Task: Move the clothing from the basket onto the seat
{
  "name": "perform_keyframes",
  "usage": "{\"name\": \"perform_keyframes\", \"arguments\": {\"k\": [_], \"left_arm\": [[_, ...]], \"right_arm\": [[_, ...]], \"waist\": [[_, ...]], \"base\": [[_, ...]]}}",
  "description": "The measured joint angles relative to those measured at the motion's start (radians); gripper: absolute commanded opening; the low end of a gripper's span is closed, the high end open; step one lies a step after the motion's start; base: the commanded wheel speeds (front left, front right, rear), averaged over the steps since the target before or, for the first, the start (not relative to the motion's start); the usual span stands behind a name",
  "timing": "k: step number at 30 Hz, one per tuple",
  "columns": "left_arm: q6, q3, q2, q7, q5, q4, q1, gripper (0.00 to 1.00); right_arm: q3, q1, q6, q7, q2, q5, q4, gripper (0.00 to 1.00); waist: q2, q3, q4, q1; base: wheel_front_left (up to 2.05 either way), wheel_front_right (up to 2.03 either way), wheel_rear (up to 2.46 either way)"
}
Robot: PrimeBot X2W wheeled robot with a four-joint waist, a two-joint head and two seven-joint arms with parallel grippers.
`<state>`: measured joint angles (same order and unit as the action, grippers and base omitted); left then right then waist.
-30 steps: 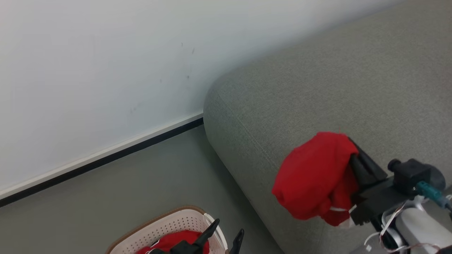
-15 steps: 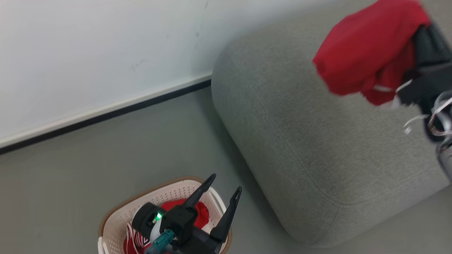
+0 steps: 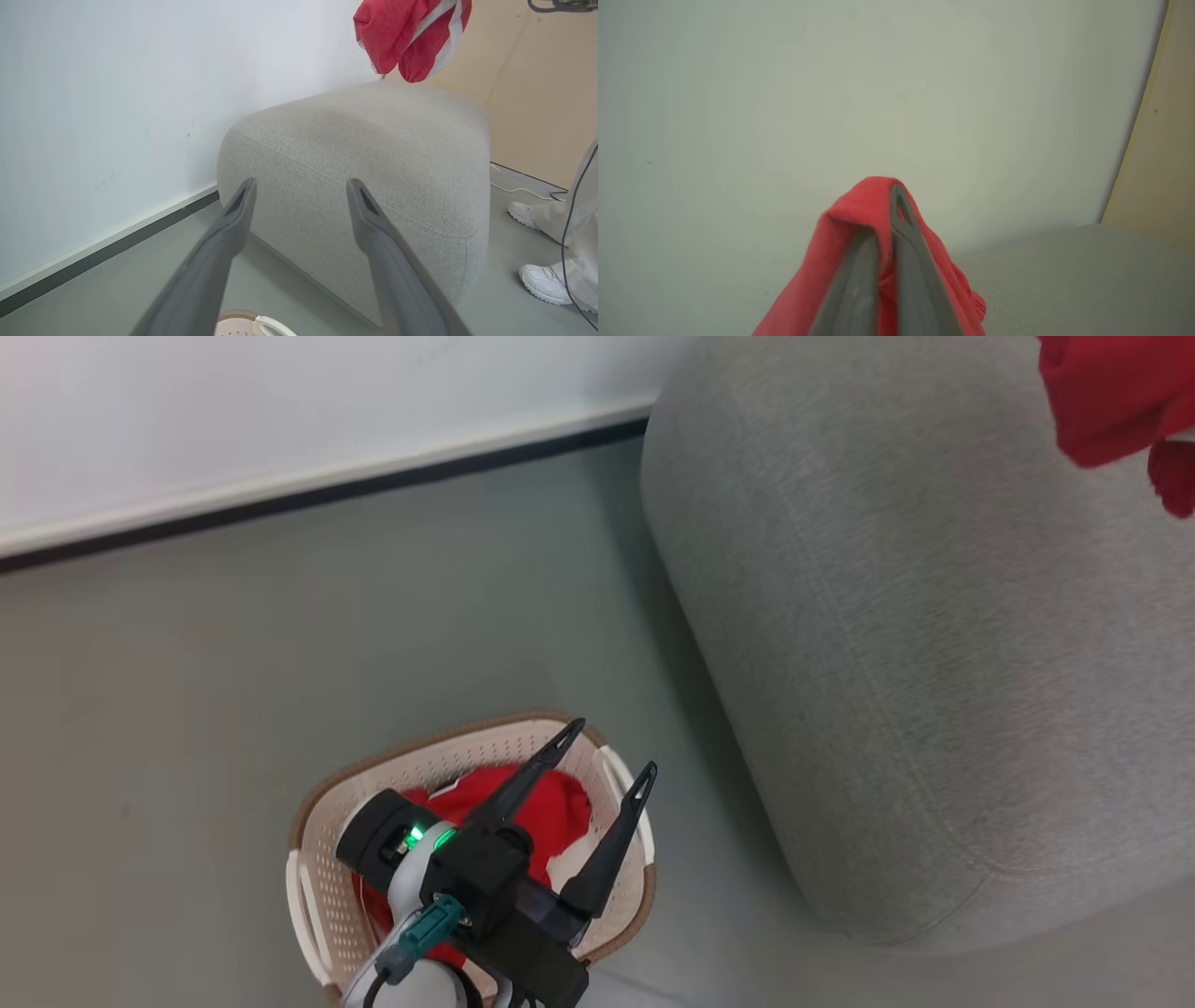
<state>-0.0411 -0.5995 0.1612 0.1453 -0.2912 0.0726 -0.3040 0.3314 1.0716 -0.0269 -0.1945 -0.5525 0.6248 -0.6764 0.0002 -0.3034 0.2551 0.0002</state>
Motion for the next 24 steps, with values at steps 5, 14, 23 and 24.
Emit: {"name": "perform_keyframes", "arguments": {"k": [5,14,23,24], "left_arm": [[0.000,0.000,0.016,-0.024,0.012,-0.043,-0.026,1.00],[0.002,0.003,0.041,-0.066,0.056,-0.127,-0.081,1.00],[0.003,0.003,0.055,-0.097,0.079,-0.173,-0.129,1.00],[0.003,0.003,0.056,-0.100,0.086,-0.173,-0.135,1.00]], "right_arm": [[-0.023,0.039,0.012,0.000,-0.002,0.002,-0.067,0.00],[-0.029,0.109,0.044,-0.013,0.008,-0.001,-0.132,0.00],[-0.013,0.126,0.053,-0.029,0.057,-0.009,-0.206,0.00],[-0.008,0.126,0.053,-0.033,0.059,-0.012,-0.217,0.00]], "waist": [[0.0001,-0.069,-0.031,0.0000],[0.0001,-0.194,-0.060,0.0000],[0.0001,-0.315,-0.058,0.0000],[0.0001,-0.327,-0.057,0.0000]], "base": [[0.00,0.00,0.00],[0.00,0.00,0.00],[0.00,0.00,0.00],[0.00,0.00,0.00]]}}
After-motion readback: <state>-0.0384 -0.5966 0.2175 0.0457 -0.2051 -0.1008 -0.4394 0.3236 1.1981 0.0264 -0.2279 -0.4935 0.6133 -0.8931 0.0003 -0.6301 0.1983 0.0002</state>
